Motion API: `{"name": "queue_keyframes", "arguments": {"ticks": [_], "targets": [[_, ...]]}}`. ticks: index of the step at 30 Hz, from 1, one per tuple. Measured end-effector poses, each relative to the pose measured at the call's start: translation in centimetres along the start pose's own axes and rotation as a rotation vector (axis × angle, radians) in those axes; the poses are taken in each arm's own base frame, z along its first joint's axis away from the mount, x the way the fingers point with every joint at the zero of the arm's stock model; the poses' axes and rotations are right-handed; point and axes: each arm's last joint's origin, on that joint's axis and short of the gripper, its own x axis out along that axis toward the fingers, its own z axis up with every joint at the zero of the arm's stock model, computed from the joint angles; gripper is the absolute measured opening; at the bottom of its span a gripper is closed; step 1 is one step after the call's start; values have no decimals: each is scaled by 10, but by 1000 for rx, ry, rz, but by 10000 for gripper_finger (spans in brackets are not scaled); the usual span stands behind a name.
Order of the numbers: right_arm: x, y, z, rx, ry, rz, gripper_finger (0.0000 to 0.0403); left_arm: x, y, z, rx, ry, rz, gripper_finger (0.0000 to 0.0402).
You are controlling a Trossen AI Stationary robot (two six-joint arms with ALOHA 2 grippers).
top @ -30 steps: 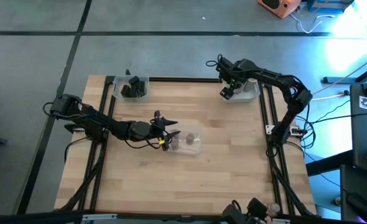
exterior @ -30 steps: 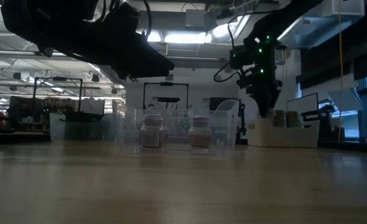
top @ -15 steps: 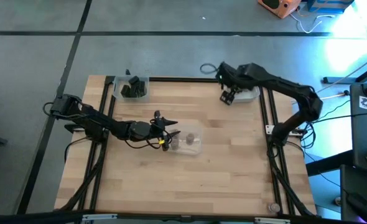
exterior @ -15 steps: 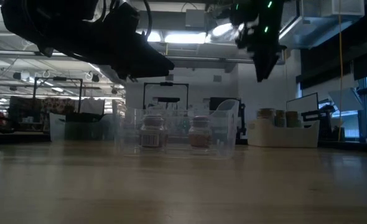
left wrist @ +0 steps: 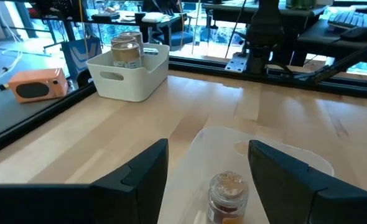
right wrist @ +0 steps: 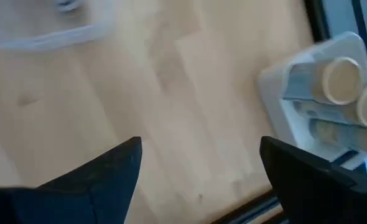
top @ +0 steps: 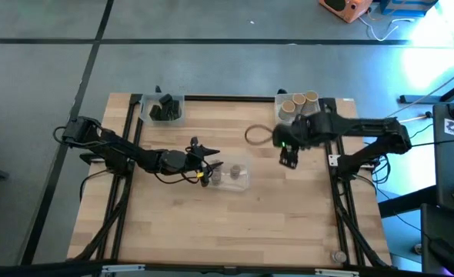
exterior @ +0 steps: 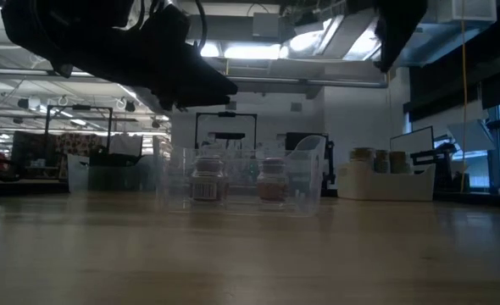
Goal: Sort spices by type
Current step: Put the brown seasoning bottle into the bottom transparent bin
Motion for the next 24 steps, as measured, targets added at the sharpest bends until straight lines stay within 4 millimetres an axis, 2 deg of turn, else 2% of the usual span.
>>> {"name": "queue_keyframes", "arguments": {"ticks": [7, 15, 19, 24], "targets": [[-18, 56, -27, -65, -41, 82, 326, -4, -7, 1, -28, -13, -32, 205], [-35, 109, -76, -79, -21, 191, 326, -4, -9, 11, -58, -106, -74, 205], [-35, 132, -105, -62, 34, 254, 326, -5, -9, 13, -75, -127, -77, 205], [-24, 155, -139, -39, 133, 329, 326, -5, -9, 13, -55, -126, -76, 205]]}}
